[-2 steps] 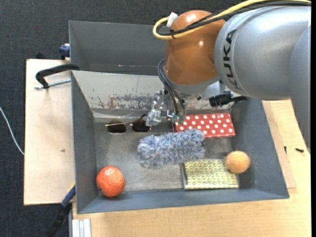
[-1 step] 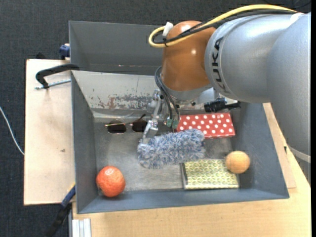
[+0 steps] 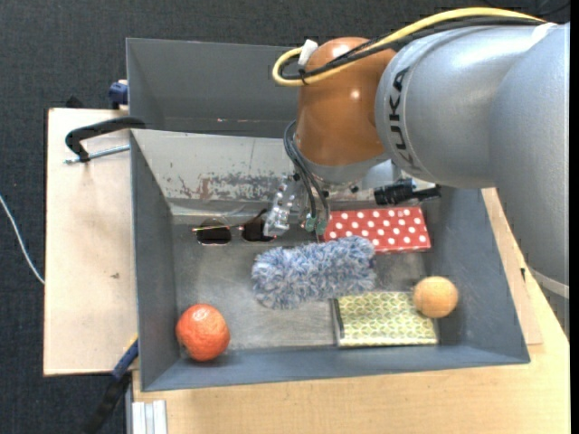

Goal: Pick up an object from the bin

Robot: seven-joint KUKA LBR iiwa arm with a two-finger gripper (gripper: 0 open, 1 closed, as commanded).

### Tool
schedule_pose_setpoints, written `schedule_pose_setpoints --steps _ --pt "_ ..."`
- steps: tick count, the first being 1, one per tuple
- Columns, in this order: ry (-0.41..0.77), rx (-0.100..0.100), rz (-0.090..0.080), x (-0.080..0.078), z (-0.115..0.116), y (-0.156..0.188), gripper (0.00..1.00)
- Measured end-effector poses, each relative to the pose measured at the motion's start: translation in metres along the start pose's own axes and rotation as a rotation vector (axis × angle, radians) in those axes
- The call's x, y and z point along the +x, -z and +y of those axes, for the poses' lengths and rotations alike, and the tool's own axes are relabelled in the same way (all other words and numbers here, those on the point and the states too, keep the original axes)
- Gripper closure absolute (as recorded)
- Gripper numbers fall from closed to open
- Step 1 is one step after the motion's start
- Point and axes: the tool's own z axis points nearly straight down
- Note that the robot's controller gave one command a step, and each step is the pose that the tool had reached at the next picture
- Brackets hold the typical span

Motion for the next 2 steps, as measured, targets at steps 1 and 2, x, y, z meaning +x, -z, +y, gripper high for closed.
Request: schedule_pose_setpoints --steps 1,2 --pt "0.0 0.0 0.0 0.0 0.0 0.0 1.0" --pt "0.008 -0.001 -0.003 -0.001 0.004 0.015 1.0"
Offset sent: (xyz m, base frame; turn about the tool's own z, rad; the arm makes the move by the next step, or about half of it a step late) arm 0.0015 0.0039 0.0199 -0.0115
